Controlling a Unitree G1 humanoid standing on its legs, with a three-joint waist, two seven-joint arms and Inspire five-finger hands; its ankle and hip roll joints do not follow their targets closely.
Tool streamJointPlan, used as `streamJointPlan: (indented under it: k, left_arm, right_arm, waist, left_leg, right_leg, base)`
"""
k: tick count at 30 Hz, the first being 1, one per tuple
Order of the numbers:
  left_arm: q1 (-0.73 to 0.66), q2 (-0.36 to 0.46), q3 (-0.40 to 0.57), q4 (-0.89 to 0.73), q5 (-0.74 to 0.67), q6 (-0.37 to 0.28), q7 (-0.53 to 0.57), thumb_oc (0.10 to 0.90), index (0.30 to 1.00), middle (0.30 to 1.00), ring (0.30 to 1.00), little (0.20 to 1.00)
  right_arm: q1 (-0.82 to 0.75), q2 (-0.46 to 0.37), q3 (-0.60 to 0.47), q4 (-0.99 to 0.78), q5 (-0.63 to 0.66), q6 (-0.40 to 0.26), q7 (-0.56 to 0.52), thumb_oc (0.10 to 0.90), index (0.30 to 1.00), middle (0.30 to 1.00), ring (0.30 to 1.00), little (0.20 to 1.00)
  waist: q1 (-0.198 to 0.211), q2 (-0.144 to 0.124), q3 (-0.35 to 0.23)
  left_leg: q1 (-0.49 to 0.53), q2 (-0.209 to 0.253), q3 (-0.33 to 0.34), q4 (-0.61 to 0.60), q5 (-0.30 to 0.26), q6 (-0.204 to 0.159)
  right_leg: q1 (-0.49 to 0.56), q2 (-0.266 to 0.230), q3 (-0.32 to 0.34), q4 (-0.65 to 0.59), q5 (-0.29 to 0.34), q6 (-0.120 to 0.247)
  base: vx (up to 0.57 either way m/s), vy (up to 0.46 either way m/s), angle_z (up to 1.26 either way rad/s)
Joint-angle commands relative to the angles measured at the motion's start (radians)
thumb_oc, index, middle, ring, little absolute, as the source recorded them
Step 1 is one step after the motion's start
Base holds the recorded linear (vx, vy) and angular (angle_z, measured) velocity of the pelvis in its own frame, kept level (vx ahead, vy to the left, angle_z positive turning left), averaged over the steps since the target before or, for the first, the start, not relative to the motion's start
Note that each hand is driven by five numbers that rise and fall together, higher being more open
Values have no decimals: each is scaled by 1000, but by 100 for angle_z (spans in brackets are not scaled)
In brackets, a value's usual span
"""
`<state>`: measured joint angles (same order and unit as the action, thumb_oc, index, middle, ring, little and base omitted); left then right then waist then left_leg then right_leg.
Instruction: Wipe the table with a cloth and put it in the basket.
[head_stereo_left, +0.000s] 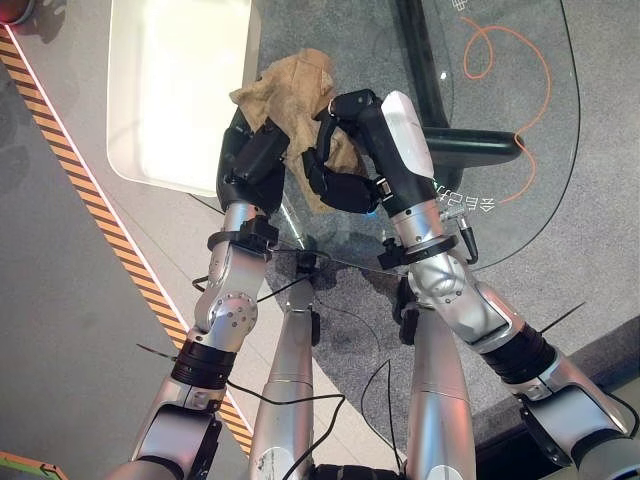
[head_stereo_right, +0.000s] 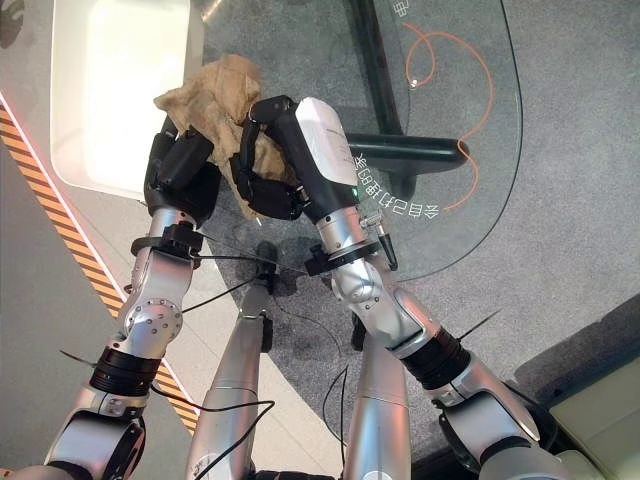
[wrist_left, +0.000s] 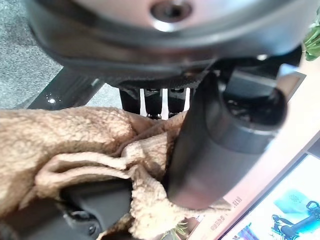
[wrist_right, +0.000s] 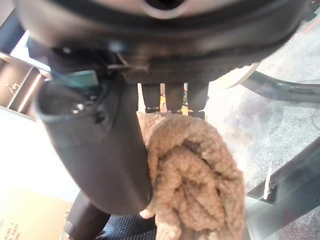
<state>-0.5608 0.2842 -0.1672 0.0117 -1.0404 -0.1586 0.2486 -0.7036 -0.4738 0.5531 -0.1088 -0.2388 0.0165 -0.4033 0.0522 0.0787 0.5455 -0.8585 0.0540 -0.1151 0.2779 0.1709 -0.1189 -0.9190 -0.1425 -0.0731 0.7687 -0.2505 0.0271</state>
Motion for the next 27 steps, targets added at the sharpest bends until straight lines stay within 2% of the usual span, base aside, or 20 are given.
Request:
streamJointPlan:
  k: [1,12,27]
  left_arm:
    - [-98,-15,-2,-109,43,-129,-82,100,300,300,300,200]
    - [-112,-35,37,-111,161,-266,43,100,300,300,300,200]
    - [-161,-29,84,-95,283,-375,198,100,300,300,300,200]
  right_arm:
    - [-171,60,-49,-127,-49,-96,-33,800,900,900,900,900]
    - [-182,81,-50,-115,-61,-85,-38,800,900,900,900,900]
    - [-212,91,-45,-97,-57,-72,-37,800,900,900,900,900]
  waist:
    - [-1,-12,-25]
    - [4,-17,-25]
    - [9,-20,-25]
  left_leg:
    - [32,-129,106,122,-176,134]
    - [32,-132,99,121,-174,131]
    - [38,-132,96,110,-170,122]
  right_leg:
    - [50,79,-48,-273,178,14]
    - [52,82,-48,-270,174,10]
    - [58,80,-47,-276,170,9]
  base:
    - [0,0,0]
    - [0,0,0]
    - [0,0,0]
